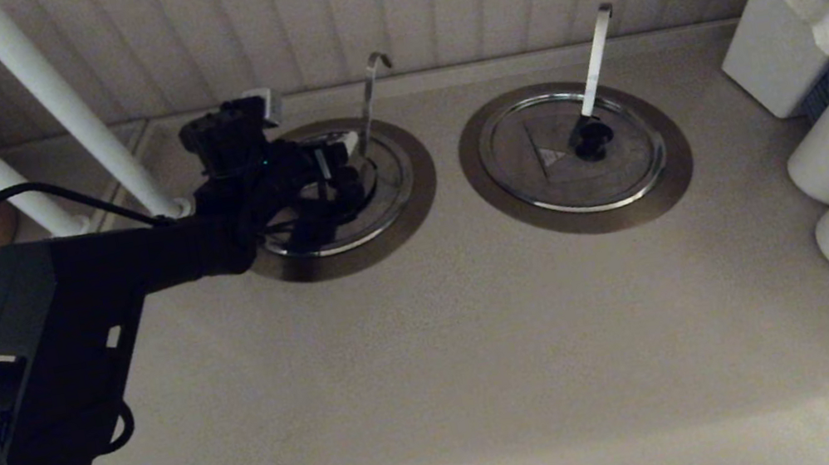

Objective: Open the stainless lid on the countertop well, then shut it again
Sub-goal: Put the spoon in the groove

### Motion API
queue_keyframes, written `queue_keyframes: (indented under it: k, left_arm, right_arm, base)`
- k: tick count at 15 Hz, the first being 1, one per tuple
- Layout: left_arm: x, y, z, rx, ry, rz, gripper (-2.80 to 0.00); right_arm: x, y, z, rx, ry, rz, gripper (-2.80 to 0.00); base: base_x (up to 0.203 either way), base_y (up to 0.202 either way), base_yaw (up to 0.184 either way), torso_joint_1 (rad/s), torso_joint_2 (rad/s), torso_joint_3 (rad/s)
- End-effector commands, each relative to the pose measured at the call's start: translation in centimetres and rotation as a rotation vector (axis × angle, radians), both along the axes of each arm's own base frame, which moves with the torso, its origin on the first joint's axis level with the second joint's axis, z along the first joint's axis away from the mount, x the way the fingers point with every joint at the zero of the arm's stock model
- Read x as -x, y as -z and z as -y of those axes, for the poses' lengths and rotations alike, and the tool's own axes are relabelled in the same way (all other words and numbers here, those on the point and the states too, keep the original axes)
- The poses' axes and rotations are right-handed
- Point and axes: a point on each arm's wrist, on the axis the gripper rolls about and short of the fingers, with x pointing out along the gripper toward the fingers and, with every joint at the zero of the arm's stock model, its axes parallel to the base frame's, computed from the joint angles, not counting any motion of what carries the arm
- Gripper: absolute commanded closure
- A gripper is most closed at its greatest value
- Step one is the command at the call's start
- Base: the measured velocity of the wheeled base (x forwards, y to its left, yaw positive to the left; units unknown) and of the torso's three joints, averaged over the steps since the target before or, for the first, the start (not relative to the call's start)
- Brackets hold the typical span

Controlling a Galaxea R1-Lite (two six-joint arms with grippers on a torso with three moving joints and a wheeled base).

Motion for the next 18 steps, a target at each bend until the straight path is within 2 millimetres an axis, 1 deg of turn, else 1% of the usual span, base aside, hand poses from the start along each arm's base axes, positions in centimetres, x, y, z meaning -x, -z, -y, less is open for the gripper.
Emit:
queue_keyframes:
  k: [1, 3, 5, 7, 8, 9, 11, 13, 15, 18]
  left_arm:
    - [0.3, -0.5, 0.2, 0.009, 0.009, 0.012, -2.8]
    - [0.9, -2.1, -0.3, 0.057, 0.014, 0.023, -2.8]
    - [1.1, -2.8, -1.0, 0.066, 0.005, 0.035, -2.8]
    - [1.2, -2.8, -0.8, 0.091, 0.012, 0.021, -2.8]
    - [1.1, -2.3, -0.1, 0.091, 0.026, 0.011, -2.8]
    - [1.2, -1.9, 0.3, 0.087, 0.034, -0.002, -2.8]
    - [1.2, -0.5, 1.7, 0.075, 0.07, -0.034, -2.8]
    - [0.7, 1.3, 2.9, 0.062, 0.09, -0.066, -2.8]
    - [0.7, 1.8, 3.7, 0.049, 0.1, -0.067, -2.8]
    - [0.6, 1.8, 3.7, 0.029, 0.091, -0.055, -2.8]
  right_arm:
    - [0.0, 0.0, 0.0, 0.0, 0.0, 0.001, 0.0]
    - [0.0, 0.0, 0.0, 0.001, 0.0, 0.001, 0.0]
    - [0.0, 0.0, 0.0, 0.001, 0.0, 0.001, 0.0]
    - [0.0, 0.0, 0.0, 0.001, 0.0, 0.001, 0.0]
    - [0.0, 0.0, 0.0, 0.001, 0.0, 0.002, 0.0]
    - [0.0, 0.0, 0.0, 0.0, 0.0, 0.001, 0.0]
    - [0.0, 0.0, 0.0, 0.001, 0.0, 0.002, 0.0]
    - [0.0, 0.0, 0.0, 0.0, 0.0, 0.002, 0.0]
    - [0.0, 0.0, 0.0, 0.001, 0.0, 0.001, 0.0]
    - [0.0, 0.0, 0.0, 0.0, 0.0, 0.002, 0.0]
  base:
    - [0.0, 0.0, 0.0, 0.0, 0.0, 0.0]
    - [0.0, 0.0, 0.0, 0.0, 0.0, 0.0]
    - [0.0, 0.0, 0.0, 0.0, 0.0, 0.0]
    - [0.0, 0.0, 0.0, 0.0, 0.0, 0.0]
    - [0.0, 0.0, 0.0, 0.0, 0.0, 0.0]
    - [0.0, 0.0, 0.0, 0.0, 0.0, 0.0]
    - [0.0, 0.0, 0.0, 0.0, 0.0, 0.0]
    - [0.0, 0.0, 0.0, 0.0, 0.0, 0.0]
    - [0.0, 0.0, 0.0, 0.0, 0.0, 0.0]
    - [0.0, 0.0, 0.0, 0.0, 0.0, 0.0]
